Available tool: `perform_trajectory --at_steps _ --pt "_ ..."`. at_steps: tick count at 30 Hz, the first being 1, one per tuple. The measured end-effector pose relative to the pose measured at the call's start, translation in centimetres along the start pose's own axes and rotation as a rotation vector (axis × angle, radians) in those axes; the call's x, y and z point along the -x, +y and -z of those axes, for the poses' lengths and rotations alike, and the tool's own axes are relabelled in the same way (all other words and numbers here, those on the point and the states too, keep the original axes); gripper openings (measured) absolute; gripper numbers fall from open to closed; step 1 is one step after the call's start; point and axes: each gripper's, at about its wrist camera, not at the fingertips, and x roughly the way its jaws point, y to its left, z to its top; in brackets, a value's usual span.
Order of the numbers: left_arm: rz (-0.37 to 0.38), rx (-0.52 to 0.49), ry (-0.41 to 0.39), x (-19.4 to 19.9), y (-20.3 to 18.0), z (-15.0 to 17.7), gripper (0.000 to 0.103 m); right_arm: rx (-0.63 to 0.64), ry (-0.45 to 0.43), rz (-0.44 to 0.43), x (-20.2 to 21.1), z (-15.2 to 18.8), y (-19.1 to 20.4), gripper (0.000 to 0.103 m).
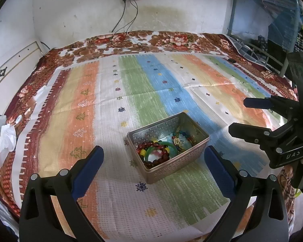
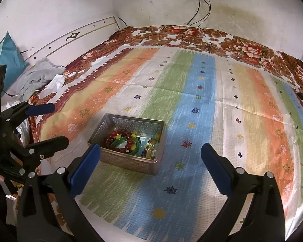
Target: Organize jewelry
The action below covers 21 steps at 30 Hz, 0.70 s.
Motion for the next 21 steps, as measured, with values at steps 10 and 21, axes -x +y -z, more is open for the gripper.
perform_trajectory --at_steps 10,21 --pt "-0.001 0.001 0.002 0.03 -0.01 0.07 0.098 0.000 -0.001 0.004 0.09 -0.05 -0.01 0.098" --pt "-0.002 0.000 0.004 -0.05 -0.19 0.22 0.098 0.002 0.000 0.003 0.11 -0.12 -0.04 0.098"
